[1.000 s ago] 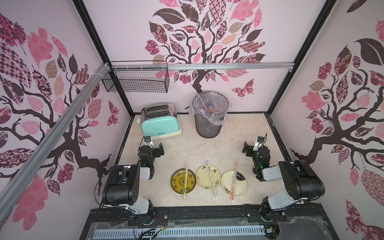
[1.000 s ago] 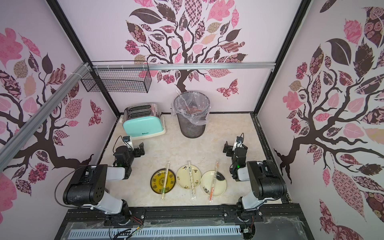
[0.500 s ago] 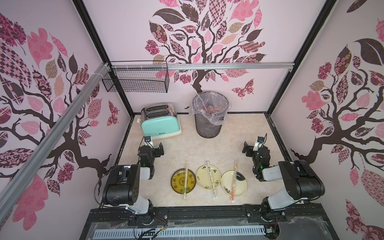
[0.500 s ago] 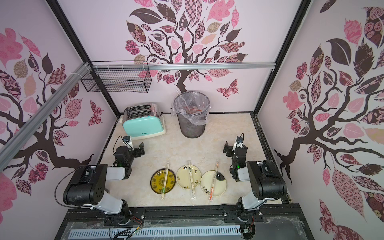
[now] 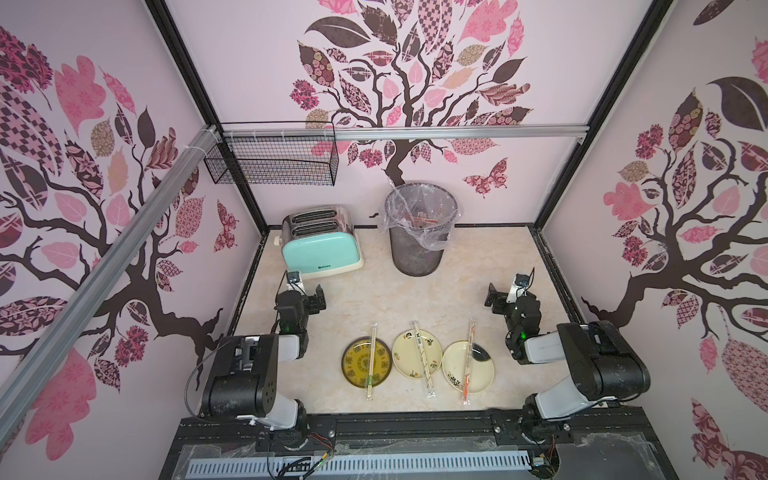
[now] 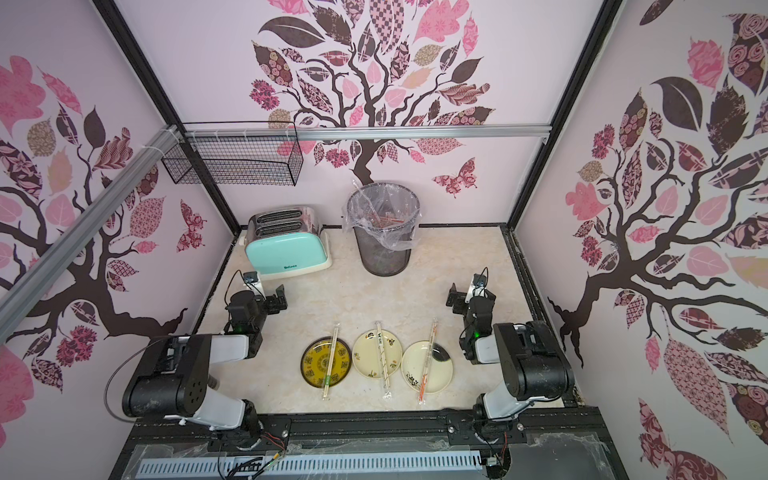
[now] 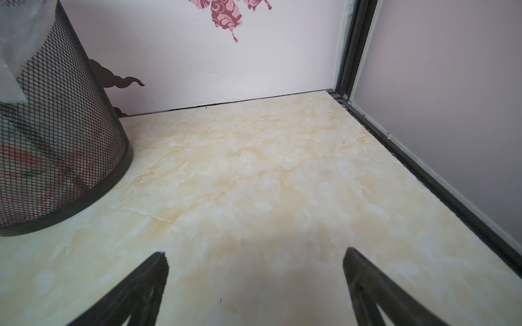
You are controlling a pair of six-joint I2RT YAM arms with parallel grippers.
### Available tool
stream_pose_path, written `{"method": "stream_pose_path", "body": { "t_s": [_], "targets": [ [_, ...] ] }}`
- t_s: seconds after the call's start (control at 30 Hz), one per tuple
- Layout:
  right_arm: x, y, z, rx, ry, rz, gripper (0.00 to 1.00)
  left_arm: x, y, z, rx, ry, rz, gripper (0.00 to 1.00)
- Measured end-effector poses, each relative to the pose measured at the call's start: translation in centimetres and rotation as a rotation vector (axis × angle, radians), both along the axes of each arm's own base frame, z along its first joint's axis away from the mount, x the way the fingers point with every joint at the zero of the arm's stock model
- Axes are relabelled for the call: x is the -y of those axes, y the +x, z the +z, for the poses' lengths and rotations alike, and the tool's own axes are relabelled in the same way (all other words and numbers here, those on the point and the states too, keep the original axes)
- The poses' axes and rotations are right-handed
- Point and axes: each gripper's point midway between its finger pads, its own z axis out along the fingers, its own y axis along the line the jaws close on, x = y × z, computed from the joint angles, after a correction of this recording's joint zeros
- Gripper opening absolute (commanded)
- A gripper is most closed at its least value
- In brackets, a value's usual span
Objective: Remove the packaging of disposable chopsticks
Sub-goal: Pick up the disposable chopsticks from the plate.
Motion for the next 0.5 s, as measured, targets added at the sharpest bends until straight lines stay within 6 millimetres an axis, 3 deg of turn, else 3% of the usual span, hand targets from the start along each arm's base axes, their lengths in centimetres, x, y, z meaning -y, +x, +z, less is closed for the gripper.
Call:
{"method": "stream_pose_path", "body": {
  "t_s": [0.07,0.17,0.23,0.3,0.4,0.5],
  "targets": [
    [0.0,-0.4,1.2,-0.014,0.021,-0.019,0.99,-0.7,-0.3,3.2,0.067,-0.011,0.045,0.95],
    [-0.2,1.0,5.7,0.022,0.105,-0.041,0.99,-1.0,-0.7,7.5,0.164,-0.065,0.086,0.92],
    [-0.6,2.1,8.3,0.04,0.175,-0.037,0.99,-0.3,-0.8,9.2,0.195,-0.112,0.081,0.93],
    [-1.1,2.5,9.6,0.019,0.259,-0.031,0.99,2.0,-0.9,10.1,0.185,-0.158,0.025,0.92],
    [-2.3,1.8,8.8,-0.075,0.359,-0.004,0.99,7.1,-0.9,11.7,0.101,-0.202,-0.136,0.89],
    [-4.2,0.3,7.0,-0.202,0.407,0.028,0.99,12.6,-1.2,16.2,0.073,-0.248,-0.345,0.83]
  ]
}}
